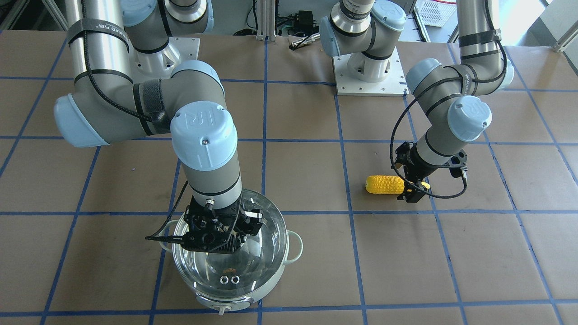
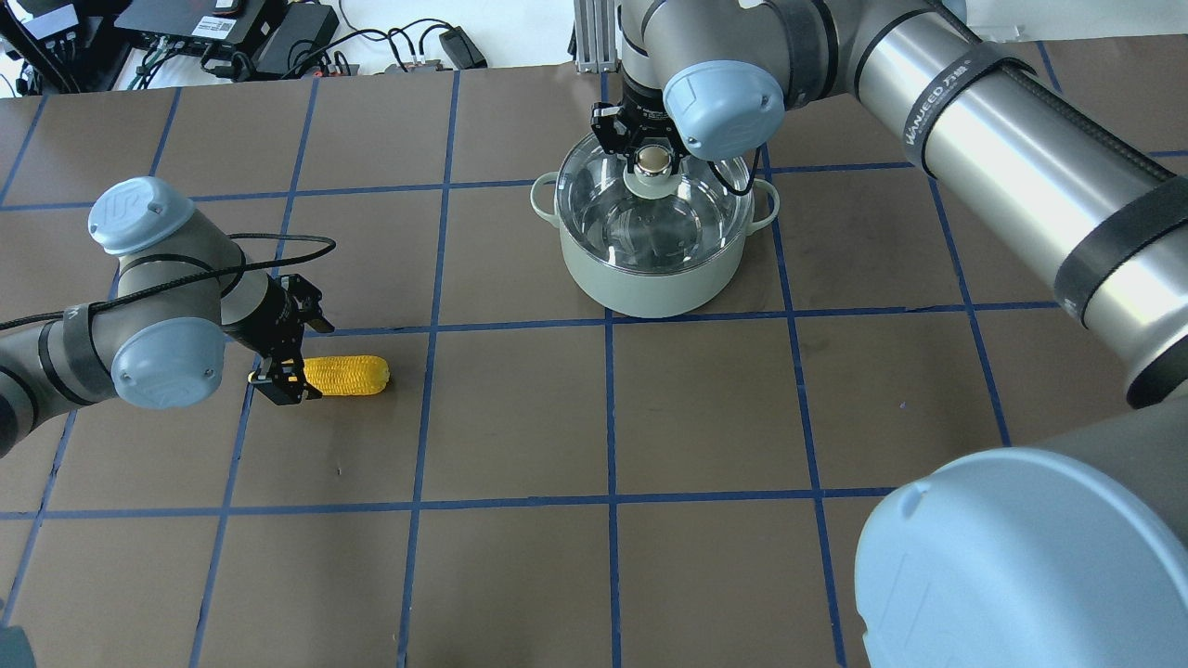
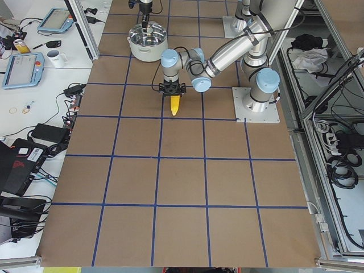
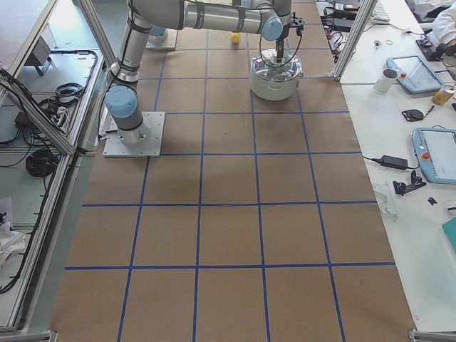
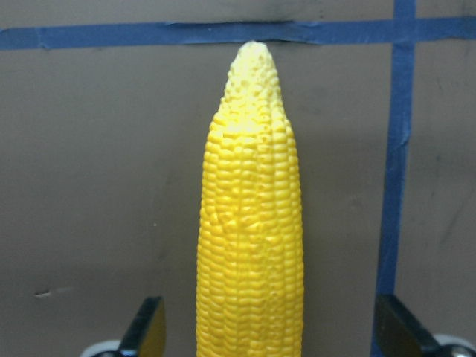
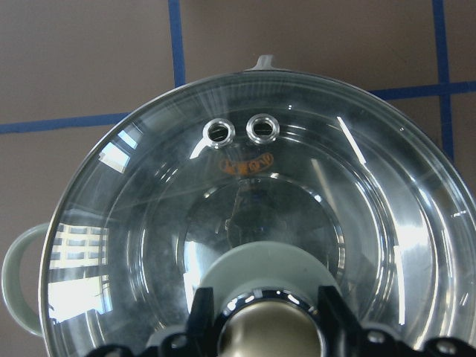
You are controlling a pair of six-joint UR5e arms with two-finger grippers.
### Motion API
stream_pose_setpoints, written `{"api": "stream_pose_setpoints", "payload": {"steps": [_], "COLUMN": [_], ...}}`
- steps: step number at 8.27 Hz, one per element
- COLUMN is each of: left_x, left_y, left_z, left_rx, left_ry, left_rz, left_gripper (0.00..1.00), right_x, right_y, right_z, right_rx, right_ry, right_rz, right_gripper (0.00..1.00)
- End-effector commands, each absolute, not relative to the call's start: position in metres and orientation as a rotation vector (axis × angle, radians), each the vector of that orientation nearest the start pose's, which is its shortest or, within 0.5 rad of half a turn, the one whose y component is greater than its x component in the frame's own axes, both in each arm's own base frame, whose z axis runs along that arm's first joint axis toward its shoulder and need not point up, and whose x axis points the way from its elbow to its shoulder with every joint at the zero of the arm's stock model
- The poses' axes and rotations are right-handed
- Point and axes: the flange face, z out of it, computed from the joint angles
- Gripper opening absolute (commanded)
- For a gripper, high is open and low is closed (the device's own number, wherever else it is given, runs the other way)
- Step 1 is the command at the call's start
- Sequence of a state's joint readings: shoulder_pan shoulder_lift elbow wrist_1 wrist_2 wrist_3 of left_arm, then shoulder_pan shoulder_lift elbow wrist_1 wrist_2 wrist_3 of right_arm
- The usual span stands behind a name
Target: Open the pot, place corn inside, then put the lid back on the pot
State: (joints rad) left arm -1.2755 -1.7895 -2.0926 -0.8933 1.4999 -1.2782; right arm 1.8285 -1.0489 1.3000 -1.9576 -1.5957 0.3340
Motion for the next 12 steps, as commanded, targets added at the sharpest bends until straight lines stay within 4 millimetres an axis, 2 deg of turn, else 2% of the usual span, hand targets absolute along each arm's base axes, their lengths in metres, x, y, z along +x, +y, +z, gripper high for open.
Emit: {"api": "stream_pose_setpoints", "payload": {"steps": [1,3,4,5,6,7,8,9,10,11,12], "left_x": [0.01,0.011,0.01,0.01,0.01,0.01,0.01,0.01,0.01,0.009,0.01], "left_y": [-0.492,-0.492,-0.492,-0.493,-0.494,-0.493,-0.493,-0.493,-0.493,-0.493,-0.495], "left_z": [0.188,0.185,0.184,0.184,0.186,0.19,0.193,0.194,0.195,0.198,0.203], "left_rx": [-2.237,-2.232,-2.236,-2.245,-2.254,-2.261,-2.275,-2.289,-2.293,-2.291,-2.3], "left_ry": [2.222,2.218,2.214,2.216,2.212,2.21,2.2,2.184,2.177,2.179,2.174], "left_rz": [0.194,0.197,0.202,0.19,0.185,0.175,0.166,0.167,0.165,0.162,0.149], "left_gripper": [1.0,1.0,0.97,0.8,0.5,0.42,0.32,0.25,0.16,0.02,0.0], "right_x": [0.305,0.293,0.284,0.268,0.246,0.228,0.22,0.213,0.193,0.176,0.169], "right_y": [-0.645,-0.639,-0.632,-0.608,-0.586,-0.563,-0.538,-0.52,-0.501,-0.493,-0.488], "right_z": [0.361,0.394,0.419,0.457,0.486,0.51,0.51,0.515,0.528,0.537,0.543], "right_rx": [0.101,0.073,0.013,-0.029,0.002,-0.028,-0.134,-0.175,-0.153,-0.128,-0.111], "right_ry": [3.111,3.098,3.087,3.091,3.094,3.093,3.1,3.106,3.117,3.115,3.116], "right_rz": [-0.243,-0.309,-0.351,-0.317,-0.286,-0.32,-0.321,-0.335,-0.281,-0.256,-0.256], "right_gripper": [0.33,0.3,0.3,0.27,0.22,0.22,0.2,0.21,0.21,0.21,0.21]}}
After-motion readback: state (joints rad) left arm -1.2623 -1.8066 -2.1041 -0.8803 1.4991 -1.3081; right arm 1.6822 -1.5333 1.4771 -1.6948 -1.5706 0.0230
